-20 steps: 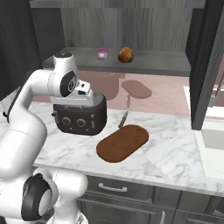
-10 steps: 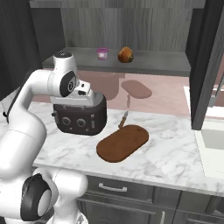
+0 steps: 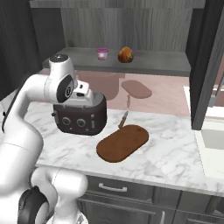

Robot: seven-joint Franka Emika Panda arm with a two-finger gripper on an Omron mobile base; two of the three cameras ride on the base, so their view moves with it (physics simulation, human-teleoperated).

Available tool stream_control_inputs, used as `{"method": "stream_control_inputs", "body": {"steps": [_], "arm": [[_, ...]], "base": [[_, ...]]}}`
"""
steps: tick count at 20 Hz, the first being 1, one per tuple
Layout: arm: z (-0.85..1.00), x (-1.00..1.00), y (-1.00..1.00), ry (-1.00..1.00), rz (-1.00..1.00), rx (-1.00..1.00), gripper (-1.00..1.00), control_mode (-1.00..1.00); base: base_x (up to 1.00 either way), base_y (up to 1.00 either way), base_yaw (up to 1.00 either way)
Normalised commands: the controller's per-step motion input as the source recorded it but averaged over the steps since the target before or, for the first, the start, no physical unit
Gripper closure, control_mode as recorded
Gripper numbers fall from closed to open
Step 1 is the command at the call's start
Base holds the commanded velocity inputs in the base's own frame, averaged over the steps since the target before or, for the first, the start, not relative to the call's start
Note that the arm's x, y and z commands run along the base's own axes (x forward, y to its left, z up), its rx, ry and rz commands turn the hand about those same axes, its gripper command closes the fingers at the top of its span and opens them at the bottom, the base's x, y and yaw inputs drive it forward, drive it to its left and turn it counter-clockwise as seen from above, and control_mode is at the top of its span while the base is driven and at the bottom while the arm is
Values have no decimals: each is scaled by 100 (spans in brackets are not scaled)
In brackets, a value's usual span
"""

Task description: Pick the bread, place it on the cutting board, pick the jam, place it on the counter, and close the cabinet.

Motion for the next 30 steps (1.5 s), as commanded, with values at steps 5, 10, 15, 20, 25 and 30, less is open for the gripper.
{"method": "stream_control_inputs", "body": {"steps": [5, 10, 15, 20, 25, 30], "arm": [[2, -10, -6, -17, 0, 0, -100, -100], [8, -2, -7, -15, 0, 0, -100, -100], [14, 0, -7, -12, 0, 0, -100, -100], [27, 0, -7, -11, 0, 0, -100, -100], [35, 0, -3, -8, 0, 0, -100, -100], [40, 0, -1, -5, 0, 0, -100, -100]], "base": [[0, 0, 0], [0, 0, 0], [0, 0, 0], [0, 0, 0], [0, 0, 0], [0, 0, 0]]}}
